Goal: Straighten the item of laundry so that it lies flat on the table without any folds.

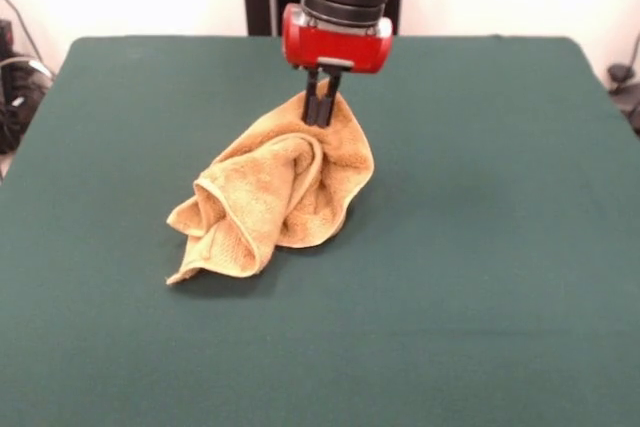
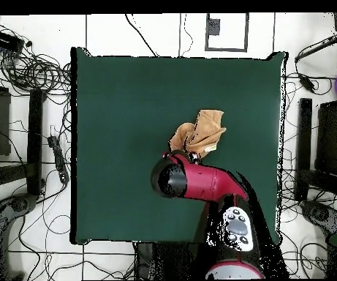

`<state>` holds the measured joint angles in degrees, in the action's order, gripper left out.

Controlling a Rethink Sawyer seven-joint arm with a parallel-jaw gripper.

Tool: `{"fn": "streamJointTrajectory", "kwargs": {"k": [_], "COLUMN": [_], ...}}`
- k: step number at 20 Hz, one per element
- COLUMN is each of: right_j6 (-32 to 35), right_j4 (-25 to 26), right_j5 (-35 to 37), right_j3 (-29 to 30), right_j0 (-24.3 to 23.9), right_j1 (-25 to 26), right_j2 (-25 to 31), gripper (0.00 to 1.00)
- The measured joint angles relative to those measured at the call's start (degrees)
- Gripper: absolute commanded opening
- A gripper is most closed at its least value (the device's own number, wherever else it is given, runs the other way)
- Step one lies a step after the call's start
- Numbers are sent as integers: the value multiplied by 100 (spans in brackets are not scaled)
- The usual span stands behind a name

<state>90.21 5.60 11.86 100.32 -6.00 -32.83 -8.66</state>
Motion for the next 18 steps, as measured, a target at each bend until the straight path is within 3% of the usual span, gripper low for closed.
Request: {"fn": "streamJointTrajectory", "kwargs": {"k": [14, 15, 18], "right_j6": [4, 5, 5], "right_j4": [-364, -420, -454], "right_j5": [-11, -11, -12], "right_j3": [459, 551, 601], "right_j0": [440, 521, 550], "right_j1": [9, 8, 6], "right_j2": [-449, -532, -560], "gripper": [0, 100, 100]}}
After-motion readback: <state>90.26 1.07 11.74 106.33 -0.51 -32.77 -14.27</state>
